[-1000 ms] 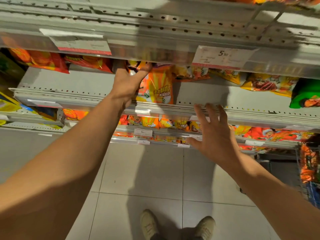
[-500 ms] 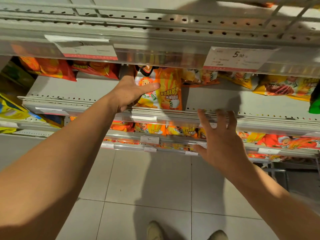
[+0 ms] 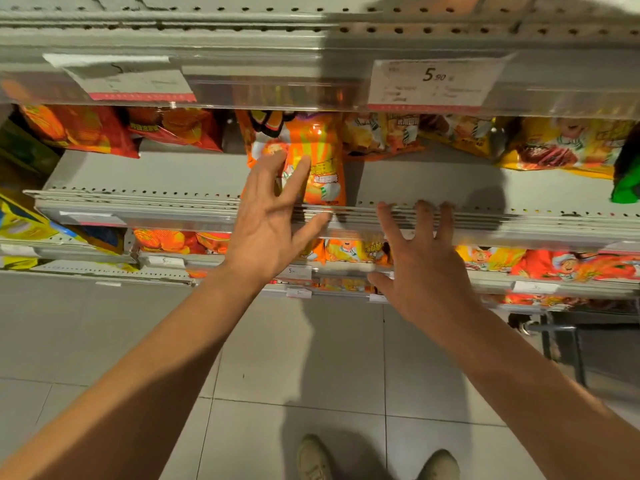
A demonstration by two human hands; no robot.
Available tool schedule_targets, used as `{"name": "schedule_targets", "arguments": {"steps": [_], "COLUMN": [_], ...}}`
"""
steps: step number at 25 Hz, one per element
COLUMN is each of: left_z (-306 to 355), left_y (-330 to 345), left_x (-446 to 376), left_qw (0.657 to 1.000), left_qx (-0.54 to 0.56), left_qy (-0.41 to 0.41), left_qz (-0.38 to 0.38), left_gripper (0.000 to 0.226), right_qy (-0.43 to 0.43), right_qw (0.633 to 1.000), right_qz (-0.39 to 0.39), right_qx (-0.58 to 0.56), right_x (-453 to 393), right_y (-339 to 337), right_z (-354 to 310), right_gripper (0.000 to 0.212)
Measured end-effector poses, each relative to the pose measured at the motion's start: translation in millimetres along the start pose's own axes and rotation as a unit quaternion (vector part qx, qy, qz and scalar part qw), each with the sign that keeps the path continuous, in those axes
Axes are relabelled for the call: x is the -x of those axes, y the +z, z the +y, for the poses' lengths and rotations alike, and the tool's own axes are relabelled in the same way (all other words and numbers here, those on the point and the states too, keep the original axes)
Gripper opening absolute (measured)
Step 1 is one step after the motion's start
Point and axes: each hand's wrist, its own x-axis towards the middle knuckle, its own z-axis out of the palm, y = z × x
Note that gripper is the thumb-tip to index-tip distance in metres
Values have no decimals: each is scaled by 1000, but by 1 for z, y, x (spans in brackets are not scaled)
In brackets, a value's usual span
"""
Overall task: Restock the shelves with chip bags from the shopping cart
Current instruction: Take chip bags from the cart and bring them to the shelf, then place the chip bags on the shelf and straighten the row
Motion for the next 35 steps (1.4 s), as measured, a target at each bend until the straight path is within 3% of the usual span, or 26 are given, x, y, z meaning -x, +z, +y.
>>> {"name": "schedule_targets", "arguments": {"steps": [2,4,6,10,13,16,19,20,22,25,29,31,35], "left_z": [12,40,84,218,338,461,596,636,697,746,783,792,792], "left_y": [0,-3,-5,4,23,43,53,56,60,68,81,89,100], "left_x": [5,9,8,-18,-36,-46,-57,-61,-71,-85,-100,-113,-143], "left_qw": [999,1000,997,978,951,931,894,890,890,886,902,906,893], "left_qx": [-22,-9,23,90,146,210,309,314,287,238,203,184,161], "left_qy": [-19,-7,67,179,258,273,308,315,333,362,307,268,219], "left_qz": [-13,-10,-12,-59,-82,-121,-100,-104,-117,-164,-225,-271,-358], "left_gripper": [85,85,80,72,66,59,57,59,60,67,67,70,76], "right_qy": [-17,-31,-12,52,172,222,263,285,320,379,473,532,626], "right_qw": [999,984,935,891,821,795,773,760,768,774,735,672,438], "right_qz": [-3,-4,15,64,98,139,222,240,251,267,309,321,306], "right_qx": [-44,-173,-355,-446,-536,-547,-532,-532,-495,-432,-376,-402,-568], "right_x": [2,7,17,83,158,232,290,304,328,362,399,406,406], "right_y": [0,-5,-16,-50,-82,-108,-133,-135,-134,-123,-97,-86,-71], "right_z": [6,20,50,162,266,360,444,468,509,551,577,580,577], "right_gripper": [101,94,88,83,77,64,57,54,49,55,51,48,73]}}
